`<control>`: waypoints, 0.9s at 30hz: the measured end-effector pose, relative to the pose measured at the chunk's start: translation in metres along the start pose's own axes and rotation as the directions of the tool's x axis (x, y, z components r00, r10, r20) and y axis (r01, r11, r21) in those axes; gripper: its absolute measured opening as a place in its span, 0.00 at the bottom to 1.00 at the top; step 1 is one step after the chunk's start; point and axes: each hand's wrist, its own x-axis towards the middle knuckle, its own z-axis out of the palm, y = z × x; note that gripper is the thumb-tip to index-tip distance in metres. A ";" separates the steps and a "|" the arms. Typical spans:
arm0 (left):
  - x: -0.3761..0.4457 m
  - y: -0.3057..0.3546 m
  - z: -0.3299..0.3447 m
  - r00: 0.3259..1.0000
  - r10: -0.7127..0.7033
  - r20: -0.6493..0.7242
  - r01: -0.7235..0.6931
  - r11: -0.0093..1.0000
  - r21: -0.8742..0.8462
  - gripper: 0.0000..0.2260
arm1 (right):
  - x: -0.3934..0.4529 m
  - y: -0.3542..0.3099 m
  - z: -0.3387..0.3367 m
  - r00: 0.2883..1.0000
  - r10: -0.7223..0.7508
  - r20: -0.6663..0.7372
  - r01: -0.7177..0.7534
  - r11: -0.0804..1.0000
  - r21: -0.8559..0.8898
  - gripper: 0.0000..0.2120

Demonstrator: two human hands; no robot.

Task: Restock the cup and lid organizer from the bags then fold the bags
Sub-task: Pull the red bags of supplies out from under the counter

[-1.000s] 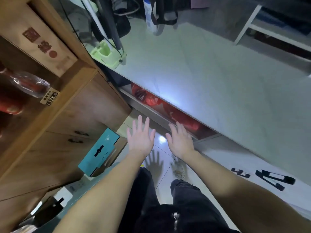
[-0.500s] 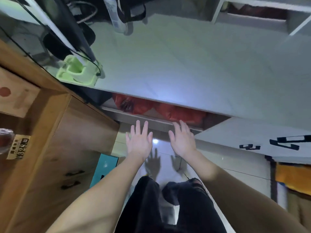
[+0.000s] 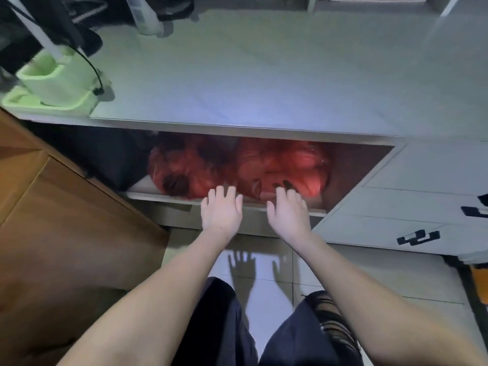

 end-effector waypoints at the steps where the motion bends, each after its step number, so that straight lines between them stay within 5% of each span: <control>1: 0.005 0.001 0.007 1.000 0.008 -0.016 -0.008 1.000 0.011 0.19 | 0.004 0.001 0.005 1.000 0.001 -0.015 -0.001 1.000 -0.013 0.16; 12: 0.006 -0.018 0.045 0.974 0.097 -0.206 -0.096 0.995 0.016 0.20 | 0.006 0.006 0.027 0.981 0.010 -0.193 -0.020 0.998 -0.055 0.14; 18: 0.014 -0.039 0.035 0.975 0.073 -0.211 -0.068 0.997 0.029 0.20 | 0.036 0.001 0.010 0.991 0.087 -0.105 -0.086 0.996 0.020 0.10; 21: 0.026 -0.041 0.027 0.979 0.068 -0.194 -0.048 0.993 0.106 0.20 | 0.069 0.005 0.009 0.979 0.030 -0.201 -0.021 0.999 0.046 0.28; 27: 0.070 -0.050 0.035 0.991 0.041 -0.126 -0.036 0.998 0.044 0.22 | 0.127 0.014 0.023 0.951 -0.047 -0.305 0.038 0.999 -0.037 0.25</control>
